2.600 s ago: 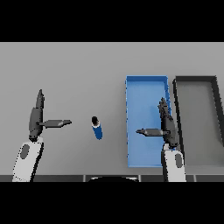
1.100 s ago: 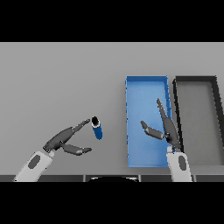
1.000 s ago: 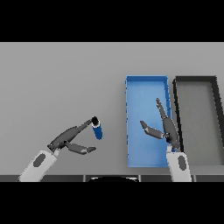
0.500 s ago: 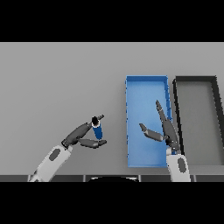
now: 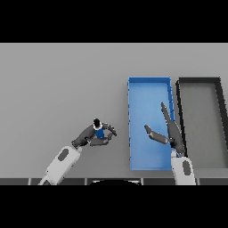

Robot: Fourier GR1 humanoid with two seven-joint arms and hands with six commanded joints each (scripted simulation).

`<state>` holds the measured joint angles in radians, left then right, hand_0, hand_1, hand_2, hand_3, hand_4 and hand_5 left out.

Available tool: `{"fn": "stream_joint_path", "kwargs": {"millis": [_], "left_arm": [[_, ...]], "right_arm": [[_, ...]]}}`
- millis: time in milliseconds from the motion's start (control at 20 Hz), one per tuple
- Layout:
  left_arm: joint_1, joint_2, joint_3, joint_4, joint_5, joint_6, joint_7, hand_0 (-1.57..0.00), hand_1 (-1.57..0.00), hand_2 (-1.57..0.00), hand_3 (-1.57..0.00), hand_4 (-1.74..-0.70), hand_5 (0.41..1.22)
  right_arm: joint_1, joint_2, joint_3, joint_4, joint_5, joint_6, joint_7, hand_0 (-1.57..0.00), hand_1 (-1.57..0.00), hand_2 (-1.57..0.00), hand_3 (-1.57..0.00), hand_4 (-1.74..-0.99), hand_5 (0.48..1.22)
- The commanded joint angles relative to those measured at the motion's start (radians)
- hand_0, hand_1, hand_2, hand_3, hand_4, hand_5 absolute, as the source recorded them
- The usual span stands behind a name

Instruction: Pick up the blue pipe and place it into the blue bin.

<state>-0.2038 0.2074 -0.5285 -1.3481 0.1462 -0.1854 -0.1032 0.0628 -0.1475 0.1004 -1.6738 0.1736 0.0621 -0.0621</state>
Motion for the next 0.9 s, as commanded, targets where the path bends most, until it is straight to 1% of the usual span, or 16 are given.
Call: {"fn": "stream_joint_path", "kwargs": {"millis": [0,50,100,150,200,250,300,450,500,600,700,850], "left_arm": [[0.000,-0.010,-0.003,0.010,-0.011,0.007,-0.033,-0.65,-0.83,-0.94,-0.91,-1.45,0.941],[0.008,-0.009,-0.005,-0.002,-0.016,0.010,-0.037,-0.83,-0.98,-1.06,-1.02,-1.50,0.997],[0.014,-0.016,-0.013,-0.011,-0.019,0.009,-0.032,-0.98,-1.10,-1.16,-1.11,-1.55,1.042],[0.010,-0.015,-0.017,-0.021,-0.021,0.012,-0.019,-1.10,-1.19,-1.25,-1.20,-1.59,1.078],[0.011,-0.006,-0.017,-0.028,-0.019,0.015,-0.010,-1.19,-1.27,-1.31,-1.26,-1.62,1.106],[0.020,-0.007,-0.031,-0.029,-0.034,0.024,-0.037,-1.27,-1.33,-1.36,-1.32,-1.59,1.129],[0.027,-0.004,-0.036,-0.039,-0.041,0.032,-0.043,-1.33,-1.38,-1.40,-1.37,-1.56,1.148],[0.020,-0.014,-0.046,-0.033,-0.071,0.049,-0.059,-1.45,-1.47,-1.49,-1.47,-1.51,1.183],[0.022,-0.023,-0.047,-0.040,-0.075,0.050,-0.067,-1.47,-1.49,-1.50,-1.49,-1.50,1.191],[0.016,-0.036,-0.038,-0.091,-0.065,0.053,-0.091,-1.51,-1.52,-1.53,-1.52,-1.49,1.202],[0.007,-0.057,-0.030,-0.123,-0.055,0.054,-0.115,-1.53,-1.54,-1.54,-1.54,-1.48,1.209],[-0.027,-0.082,-0.025,-0.150,-0.067,0.059,-0.070,-1.55,-1.55,-1.56,-1.55,-1.48,1.215]], "right_arm": [[-0.005,0.002,0.003,-0.001,0.004,-0.002,0.006,0.00,0.00,0.00,0.00,-1.189,0.562],[-0.005,0.001,0.003,-0.003,0.007,-0.004,0.008,0.00,0.00,0.00,0.00,-1.184,0.562],[0.001,-0.003,0.000,-0.004,0.004,-0.002,0.004,0.00,0.00,0.00,0.00,-1.182,0.562],[-0.011,-0.008,-0.001,-0.006,0.004,0.001,0.021,0.00,0.00,0.00,0.00,-1.179,0.561],[-0.016,-0.005,0.000,0.005,0.006,-0.001,0.025,0.00,0.00,0.00,0.00,-1.178,0.561],[-0.012,-0.003,0.003,0.009,0.010,-0.002,0.017,0.00,0.00,0.00,0.00,-1.176,0.560],[-0.005,-0.001,0.003,0.008,0.008,-0.001,0.007,0.00,0.00,0.00,0.00,-1.176,0.559],[-0.020,-0.004,0.000,0.016,0.009,-0.001,0.020,0.00,0.00,0.00,0.00,-1.171,0.558],[-0.018,-0.004,0.000,0.015,0.009,-0.002,0.012,0.00,0.00,0.00,0.00,-1.166,0.556],[-0.029,0.002,0.003,0.014,0.019,-0.013,0.030,0.00,0.00,0.00,0.00,-1.158,0.552],[-0.014,-0.002,0.008,0.002,0.024,-0.011,0.016,0.00,0.00,0.00,0.00,-1.151,0.550],[-0.011,-0.011,0.002,0.011,0.026,-0.007,0.019,0.00,0.00,0.00,0.00,-1.138,0.555]]}}
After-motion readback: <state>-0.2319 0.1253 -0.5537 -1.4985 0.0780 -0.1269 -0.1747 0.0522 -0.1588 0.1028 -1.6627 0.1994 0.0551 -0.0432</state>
